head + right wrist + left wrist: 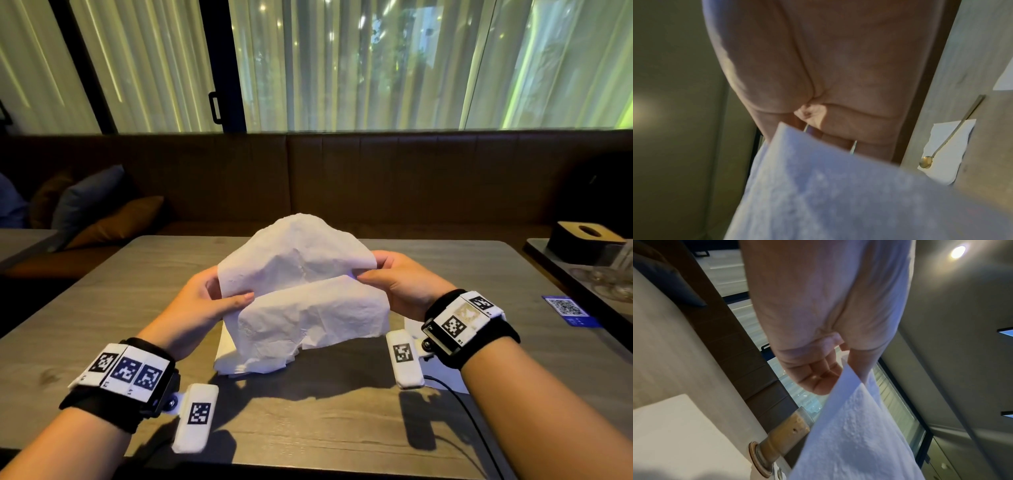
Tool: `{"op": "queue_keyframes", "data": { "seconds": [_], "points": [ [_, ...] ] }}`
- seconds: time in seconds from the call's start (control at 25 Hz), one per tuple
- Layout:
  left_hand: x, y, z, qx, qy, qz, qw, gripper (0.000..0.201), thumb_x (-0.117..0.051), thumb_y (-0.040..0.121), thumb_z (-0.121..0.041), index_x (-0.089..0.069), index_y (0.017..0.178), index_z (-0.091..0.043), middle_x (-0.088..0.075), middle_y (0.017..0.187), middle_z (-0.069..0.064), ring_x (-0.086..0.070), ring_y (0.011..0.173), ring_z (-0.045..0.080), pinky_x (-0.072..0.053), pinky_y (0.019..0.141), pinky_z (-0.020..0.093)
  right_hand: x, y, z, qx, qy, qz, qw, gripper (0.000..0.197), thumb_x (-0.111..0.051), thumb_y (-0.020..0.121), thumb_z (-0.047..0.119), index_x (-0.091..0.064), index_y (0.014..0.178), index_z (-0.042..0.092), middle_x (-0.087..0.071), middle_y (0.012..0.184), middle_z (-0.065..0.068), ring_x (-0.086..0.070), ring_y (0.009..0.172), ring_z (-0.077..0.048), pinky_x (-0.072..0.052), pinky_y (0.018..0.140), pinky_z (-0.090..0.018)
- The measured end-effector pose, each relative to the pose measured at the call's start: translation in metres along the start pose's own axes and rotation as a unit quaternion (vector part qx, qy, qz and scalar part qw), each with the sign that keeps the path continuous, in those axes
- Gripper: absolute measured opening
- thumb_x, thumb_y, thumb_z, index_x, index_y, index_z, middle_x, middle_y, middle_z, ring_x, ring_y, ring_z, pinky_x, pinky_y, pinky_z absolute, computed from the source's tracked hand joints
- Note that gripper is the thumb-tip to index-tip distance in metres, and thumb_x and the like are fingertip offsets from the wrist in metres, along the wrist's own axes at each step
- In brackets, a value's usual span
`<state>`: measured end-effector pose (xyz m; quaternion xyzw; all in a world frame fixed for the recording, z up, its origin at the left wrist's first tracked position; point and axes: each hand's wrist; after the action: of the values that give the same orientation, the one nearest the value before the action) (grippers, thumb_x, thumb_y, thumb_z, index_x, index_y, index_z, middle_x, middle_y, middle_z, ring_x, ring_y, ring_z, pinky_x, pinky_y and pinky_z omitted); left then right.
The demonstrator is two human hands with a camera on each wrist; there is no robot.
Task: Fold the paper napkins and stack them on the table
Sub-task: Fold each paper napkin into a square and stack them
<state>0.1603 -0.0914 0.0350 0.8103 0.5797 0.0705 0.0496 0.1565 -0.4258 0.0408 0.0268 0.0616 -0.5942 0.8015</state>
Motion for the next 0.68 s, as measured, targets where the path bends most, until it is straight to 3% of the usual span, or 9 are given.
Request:
{"op": "queue_keyframes", "data": {
  "seconds": [0.08, 0.16, 0.2, 0.28, 0.32, 0.4, 0.52, 0.68],
  "points": [
    [0.001, -0.001, 0.004, -0.003, 0.003, -0.010, 1.000, 0.029, -0.082, 0.083, -0.014, -0.075, 0.111, -0.012, -0.079, 0.107, 0.003, -0.074, 0.102, 0.023, -0.060, 0.075, 0.023, -0.001, -0.001, -0.001, 0.002, -0.016, 0.000, 1.000, 0.029, -0.051, 0.096, -0.016, -0.073, 0.111, -0.003, -0.078, 0.104, -0.017, -0.076, 0.091, -0.026, -0.063, 0.080, -0.036],
    [0.004, -0.004, 0.007, -0.006, 0.016, 0.007, 1.000, 0.047, -0.093, 0.064, -0.039, -0.081, 0.100, -0.013, -0.078, 0.098, 0.006, -0.072, 0.090, 0.019, -0.059, 0.071, 0.023, -0.001, 0.000, -0.004, -0.002, -0.021, -0.005, 1.000, 0.030, -0.051, 0.095, -0.017, -0.075, 0.105, -0.002, -0.078, 0.100, -0.016, -0.076, 0.088, -0.025, -0.063, 0.080, -0.036],
    [0.005, -0.004, 0.008, -0.006, 0.021, 0.012, 1.000, 0.047, -0.094, 0.060, -0.040, -0.082, 0.097, -0.014, -0.078, 0.100, 0.005, -0.072, 0.091, 0.019, -0.059, 0.072, 0.024, -0.001, 0.001, -0.006, -0.005, -0.029, -0.005, 1.000, 0.031, -0.050, 0.095, -0.017, -0.076, 0.104, -0.002, -0.078, 0.102, -0.017, -0.076, 0.091, -0.028, -0.063, 0.084, -0.039],
    [0.007, -0.004, 0.009, -0.005, 0.019, 0.013, 1.000, 0.015, -0.090, 0.067, -0.017, -0.082, 0.080, -0.014, -0.077, 0.111, 0.001, -0.070, 0.107, 0.022, -0.060, 0.073, 0.027, -0.001, 0.002, -0.009, -0.011, -0.064, -0.002, 0.998, 0.032, -0.050, 0.095, -0.016, -0.077, 0.103, -0.001, -0.076, 0.107, -0.020, -0.072, 0.097, -0.033, -0.057, 0.094, -0.048],
    [0.007, -0.004, 0.008, -0.004, 0.022, 0.008, 1.000, 0.011, -0.084, 0.073, -0.003, -0.080, 0.070, -0.013, -0.075, 0.114, -0.002, -0.068, 0.112, 0.024, -0.059, 0.071, 0.029, -0.002, 0.003, -0.009, -0.016, -0.079, -0.004, 0.997, 0.032, -0.050, 0.096, -0.014, -0.078, 0.101, 0.000, -0.075, 0.106, -0.020, -0.071, 0.097, -0.033, -0.056, 0.095, -0.048],
    [0.006, -0.005, 0.006, 0.010, 0.034, -0.006, 0.999, 0.033, -0.072, 0.083, 0.014, -0.077, 0.063, -0.012, -0.074, 0.115, -0.007, -0.064, 0.115, 0.024, -0.058, 0.070, 0.034, -0.004, 0.002, -0.007, -0.024, -0.096, -0.013, 0.995, 0.035, -0.052, 0.097, -0.011, -0.081, 0.091, 0.008, -0.076, 0.098, -0.015, -0.071, 0.090, -0.028, -0.059, 0.084, -0.041],
    [0.007, -0.006, 0.004, 0.028, 0.028, -0.026, 0.999, 0.035, -0.064, 0.089, 0.013, -0.077, 0.066, -0.011, -0.075, 0.113, -0.011, -0.064, 0.112, 0.020, -0.056, 0.078, 0.037, -0.006, -0.001, 0.001, -0.035, -0.118, -0.015, 0.992, 0.025, -0.063, 0.095, -0.004, -0.080, 0.084, 0.011, -0.076, 0.098, -0.011, -0.074, 0.092, -0.026, -0.063, 0.072, -0.032],
    [0.007, -0.005, 0.008, 0.033, -0.001, -0.080, 0.996, 0.018, -0.060, 0.093, 0.007, -0.072, 0.085, -0.003, -0.078, 0.109, -0.007, -0.068, 0.103, 0.019, -0.054, 0.075, 0.032, -0.006, -0.004, 0.004, -0.053, -0.133, -0.023, 0.989, 0.021, -0.065, 0.096, 0.002, -0.083, 0.091, 0.012, -0.073, 0.119, -0.014, -0.071, 0.112, -0.034, -0.060, 0.096, -0.047]
  ]
}}
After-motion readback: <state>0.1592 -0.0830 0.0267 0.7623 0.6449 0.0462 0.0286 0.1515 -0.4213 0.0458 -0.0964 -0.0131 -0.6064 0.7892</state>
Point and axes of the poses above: each hand's wrist, its own y-axis towards the middle knuckle, its own x-axis out of the back of the hand, z = x × y
